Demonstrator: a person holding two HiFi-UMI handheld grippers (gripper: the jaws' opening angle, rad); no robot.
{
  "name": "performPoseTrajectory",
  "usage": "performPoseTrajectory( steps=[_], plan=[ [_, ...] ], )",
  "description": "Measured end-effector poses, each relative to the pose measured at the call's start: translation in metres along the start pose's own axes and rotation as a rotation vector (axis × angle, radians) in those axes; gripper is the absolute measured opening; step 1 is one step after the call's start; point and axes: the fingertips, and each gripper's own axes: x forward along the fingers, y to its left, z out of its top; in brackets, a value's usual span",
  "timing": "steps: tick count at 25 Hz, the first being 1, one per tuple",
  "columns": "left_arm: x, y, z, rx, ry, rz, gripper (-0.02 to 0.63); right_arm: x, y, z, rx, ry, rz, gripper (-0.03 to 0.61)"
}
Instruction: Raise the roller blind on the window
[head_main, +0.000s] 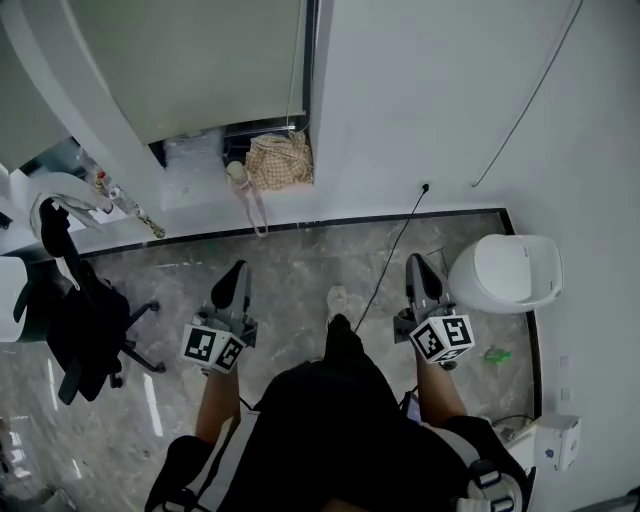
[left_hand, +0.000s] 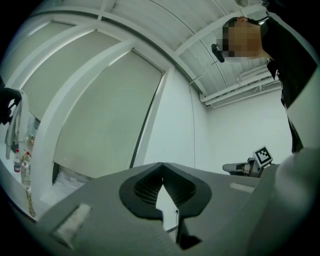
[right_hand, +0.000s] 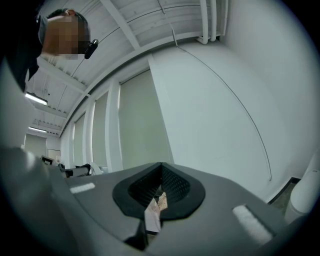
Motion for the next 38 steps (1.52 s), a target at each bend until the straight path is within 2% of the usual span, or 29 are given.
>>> performPoseTrajectory(
  steps=[6,23,30,38],
  plan=[
    [0.017,0.033,0.006,0.012,-0.029,0.091,0.000,0.063,-0.003,0.010,0.012,-0.013,0.086,-0.002],
    [0.104,0.100,0.013,0.051,-0.010,0.233,0.000,0.212,-0.037,0.017,0.118,-0.036,0.218,-0.002],
    [0.126,0.135,0.022,0.062,-0.015,0.309,0.000,0.282,-0.026,0.010,0.106,-0.027,0.323,-0.002],
    [0.121,0.170,0.027,0.082,-0.013,0.355,0.000,0.343,0.007,-0.004,0.114,0.016,0.391,-0.002]
  ],
)
